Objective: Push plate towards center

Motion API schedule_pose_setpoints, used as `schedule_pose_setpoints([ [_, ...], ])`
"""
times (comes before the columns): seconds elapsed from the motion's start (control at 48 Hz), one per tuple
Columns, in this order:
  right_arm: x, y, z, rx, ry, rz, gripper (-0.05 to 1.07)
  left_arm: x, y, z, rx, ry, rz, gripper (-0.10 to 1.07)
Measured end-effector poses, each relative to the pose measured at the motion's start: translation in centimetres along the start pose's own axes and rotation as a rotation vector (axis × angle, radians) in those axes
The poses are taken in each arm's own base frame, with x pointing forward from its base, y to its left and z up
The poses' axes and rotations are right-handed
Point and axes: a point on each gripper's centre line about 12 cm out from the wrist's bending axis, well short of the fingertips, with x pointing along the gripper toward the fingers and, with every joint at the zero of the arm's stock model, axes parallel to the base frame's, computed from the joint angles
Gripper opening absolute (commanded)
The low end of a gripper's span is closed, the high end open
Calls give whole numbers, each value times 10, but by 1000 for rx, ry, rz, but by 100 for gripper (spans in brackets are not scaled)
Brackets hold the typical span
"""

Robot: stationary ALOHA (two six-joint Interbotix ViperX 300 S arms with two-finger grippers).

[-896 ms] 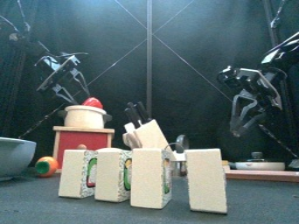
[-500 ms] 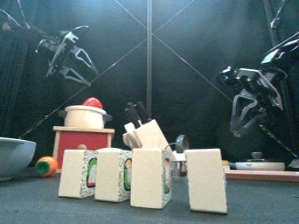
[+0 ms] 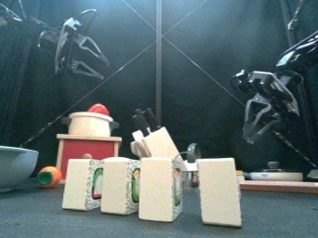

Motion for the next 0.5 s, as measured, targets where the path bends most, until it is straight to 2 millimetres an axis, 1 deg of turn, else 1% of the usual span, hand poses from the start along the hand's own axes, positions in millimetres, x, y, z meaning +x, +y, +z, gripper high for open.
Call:
schedule_pose_setpoints([
  [0.188,0,-7,4,24,-4,-31,66,2,-28,-12,39,-21,-180,87],
  [0.271,0,-14,9,49,-11,-67,65,2,-37,-20,54,-22,-253,87],
  [0.333,0,-20,14,71,-19,-92,62,2,-42,-27,73,-20,-296,87],
  [0.5,0,-39,28,142,-45,-168,50,-4,-54,-45,126,-11,-396,87],
])
